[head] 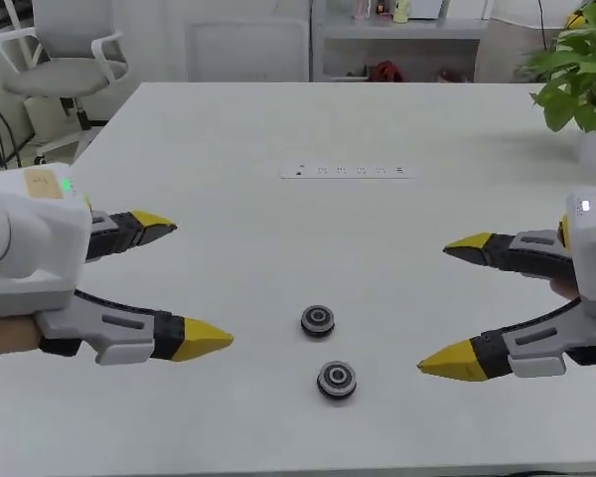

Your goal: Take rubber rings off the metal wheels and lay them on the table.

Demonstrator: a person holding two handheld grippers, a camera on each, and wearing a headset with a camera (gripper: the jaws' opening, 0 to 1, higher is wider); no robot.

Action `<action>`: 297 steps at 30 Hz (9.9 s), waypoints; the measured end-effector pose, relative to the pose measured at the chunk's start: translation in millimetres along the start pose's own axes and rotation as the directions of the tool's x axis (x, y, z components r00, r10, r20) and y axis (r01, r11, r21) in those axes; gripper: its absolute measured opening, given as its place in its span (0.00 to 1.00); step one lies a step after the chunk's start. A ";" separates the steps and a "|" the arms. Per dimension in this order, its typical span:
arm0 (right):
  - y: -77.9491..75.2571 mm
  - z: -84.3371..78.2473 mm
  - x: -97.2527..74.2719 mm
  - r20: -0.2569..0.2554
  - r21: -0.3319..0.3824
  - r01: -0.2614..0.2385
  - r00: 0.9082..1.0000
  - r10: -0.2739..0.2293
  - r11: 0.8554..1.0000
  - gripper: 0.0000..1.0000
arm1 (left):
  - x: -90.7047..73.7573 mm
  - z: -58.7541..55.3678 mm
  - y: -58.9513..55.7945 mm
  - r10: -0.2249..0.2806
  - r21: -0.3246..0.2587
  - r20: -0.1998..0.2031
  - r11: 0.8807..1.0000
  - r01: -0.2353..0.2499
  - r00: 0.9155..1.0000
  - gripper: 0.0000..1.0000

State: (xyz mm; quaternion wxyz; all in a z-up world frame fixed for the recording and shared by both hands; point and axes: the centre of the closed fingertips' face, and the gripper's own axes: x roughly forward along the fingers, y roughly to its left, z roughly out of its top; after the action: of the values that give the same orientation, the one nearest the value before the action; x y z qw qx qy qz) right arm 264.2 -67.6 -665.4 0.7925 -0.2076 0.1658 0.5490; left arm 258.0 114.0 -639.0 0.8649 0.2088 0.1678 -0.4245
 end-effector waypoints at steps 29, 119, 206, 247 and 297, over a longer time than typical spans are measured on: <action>1.0 -16.6 23.7 -0.025 0.005 -0.048 0.999 0.048 0.999 0.78 | 37.5 -6.6 -19.7 -0.094 0.032 -0.026 0.995 0.095 0.995 0.80; 23.4 -69.3 89.4 -0.149 0.037 -0.263 0.953 0.266 0.964 0.54 | 126.3 -49.9 -63.1 -0.306 -0.061 -0.121 0.952 0.301 0.944 0.55; 37.5 -80.1 105.3 -0.158 0.088 -0.318 0.931 0.328 0.944 0.44 | 163.8 -67.3 -98.4 -0.347 -0.043 -0.162 0.938 0.345 0.924 0.14; 41.6 -93.0 118.4 -0.117 0.222 -0.291 0.940 0.322 0.931 0.23 | 163.1 -67.8 -97.6 -0.338 -0.032 -0.148 0.941 0.337 0.930 0.13; 34.9 -100.9 110.5 -0.152 0.318 -0.266 0.933 0.326 0.910 0.00 | 162.5 -69.1 -96.0 -0.330 -0.028 -0.142 0.944 0.330 0.933 0.13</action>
State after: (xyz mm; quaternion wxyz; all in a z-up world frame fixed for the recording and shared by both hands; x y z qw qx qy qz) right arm 265.8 -19.8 -811.4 0.7006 -0.1152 0.3539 0.6088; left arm 267.8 -12.2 -795.1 0.7673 0.2063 0.2636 -0.5470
